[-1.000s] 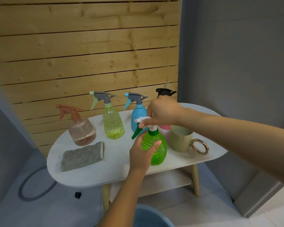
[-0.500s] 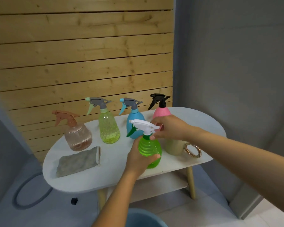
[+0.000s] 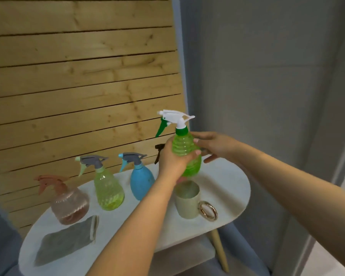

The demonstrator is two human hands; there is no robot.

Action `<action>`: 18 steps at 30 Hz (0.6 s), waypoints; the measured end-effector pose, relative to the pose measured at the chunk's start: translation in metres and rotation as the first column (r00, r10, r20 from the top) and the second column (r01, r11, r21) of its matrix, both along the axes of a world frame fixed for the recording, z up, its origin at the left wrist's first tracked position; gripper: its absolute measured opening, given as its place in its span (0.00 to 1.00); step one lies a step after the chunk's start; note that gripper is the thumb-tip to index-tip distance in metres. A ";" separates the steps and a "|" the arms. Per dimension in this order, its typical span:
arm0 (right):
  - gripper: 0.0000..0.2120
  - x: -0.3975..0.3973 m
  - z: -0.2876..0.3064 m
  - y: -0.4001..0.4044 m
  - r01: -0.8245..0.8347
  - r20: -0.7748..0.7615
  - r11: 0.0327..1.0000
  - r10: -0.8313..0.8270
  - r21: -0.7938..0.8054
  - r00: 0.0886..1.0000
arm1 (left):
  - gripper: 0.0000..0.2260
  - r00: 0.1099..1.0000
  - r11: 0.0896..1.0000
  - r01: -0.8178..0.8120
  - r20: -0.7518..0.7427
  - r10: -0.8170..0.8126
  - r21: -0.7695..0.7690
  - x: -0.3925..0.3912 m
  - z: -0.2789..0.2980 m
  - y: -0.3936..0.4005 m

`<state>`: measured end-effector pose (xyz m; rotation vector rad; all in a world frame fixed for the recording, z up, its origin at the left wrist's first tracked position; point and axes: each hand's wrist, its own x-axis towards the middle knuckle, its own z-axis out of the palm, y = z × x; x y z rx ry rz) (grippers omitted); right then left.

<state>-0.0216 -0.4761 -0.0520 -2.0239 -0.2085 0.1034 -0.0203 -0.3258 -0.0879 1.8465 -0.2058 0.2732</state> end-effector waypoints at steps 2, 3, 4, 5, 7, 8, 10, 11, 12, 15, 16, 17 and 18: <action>0.16 0.012 -0.002 -0.018 0.032 -0.024 0.999 -0.032 0.023 0.999 | 0.23 0.999 1.000 0.015 -0.032 -0.016 -0.015 0.017 -0.004 -0.027; 0.16 0.020 -0.008 -0.030 0.061 -0.037 0.997 -0.059 0.039 0.998 | 0.24 0.998 1.000 0.023 -0.053 -0.024 -0.016 0.027 -0.009 -0.045; 0.16 0.024 -0.014 -0.034 0.084 -0.046 0.995 -0.081 0.055 0.996 | 0.24 0.997 1.000 0.018 -0.071 -0.019 -0.006 0.035 -0.016 -0.054; 0.17 0.029 -0.022 -0.042 0.108 -0.053 0.992 -0.105 0.060 0.993 | 0.24 0.996 1.000 0.012 -0.090 -0.010 0.014 0.044 -0.023 -0.067; 0.17 0.043 -0.043 -0.058 0.156 -0.068 0.985 -0.151 0.075 0.986 | 0.22 0.991 0.998 -0.014 -0.133 0.022 0.056 0.061 -0.040 -0.092; 0.17 0.049 -0.052 -0.062 0.177 -0.081 0.981 -0.170 0.084 0.982 | 0.21 0.987 0.998 -0.031 -0.156 0.039 0.055 0.067 -0.049 -0.100; 0.17 0.065 -0.071 -0.073 0.207 -0.124 0.972 -0.193 0.113 0.973 | 0.21 0.973 0.996 -0.070 -0.216 0.078 0.047 0.082 -0.064 -0.117; 0.17 0.072 -0.080 -0.076 0.206 -0.145 0.970 -0.187 0.129 0.972 | 0.21 0.963 0.995 -0.094 -0.248 0.103 0.046 0.087 -0.070 -0.123; 0.18 0.078 -0.087 -0.077 0.201 -0.158 0.970 -0.179 0.140 0.971 | 0.21 0.953 0.992 -0.115 -0.275 0.124 0.047 0.093 -0.077 -0.126; 0.19 0.095 -0.110 -0.074 0.185 -0.177 0.968 -0.154 0.170 0.972 | 0.17 0.930 0.981 -0.195 -0.315 0.191 0.022 0.111 -0.098 -0.131; 0.19 0.098 -0.113 -0.072 0.185 -0.180 0.965 -0.152 0.184 0.972 | 0.17 0.922 0.977 -0.213 -0.328 0.205 0.014 0.114 -0.101 -0.130; 0.19 0.103 -0.121 -0.070 0.181 -0.191 0.965 -0.144 0.192 0.971 | 0.17 0.913 0.974 -0.225 -0.343 0.219 0.022 0.118 -0.107 -0.129; 0.19 0.106 -0.123 -0.069 0.185 -0.195 0.964 -0.147 0.193 0.970 | 0.16 0.906 0.971 -0.236 -0.353 0.232 0.032 0.120 -0.109 -0.128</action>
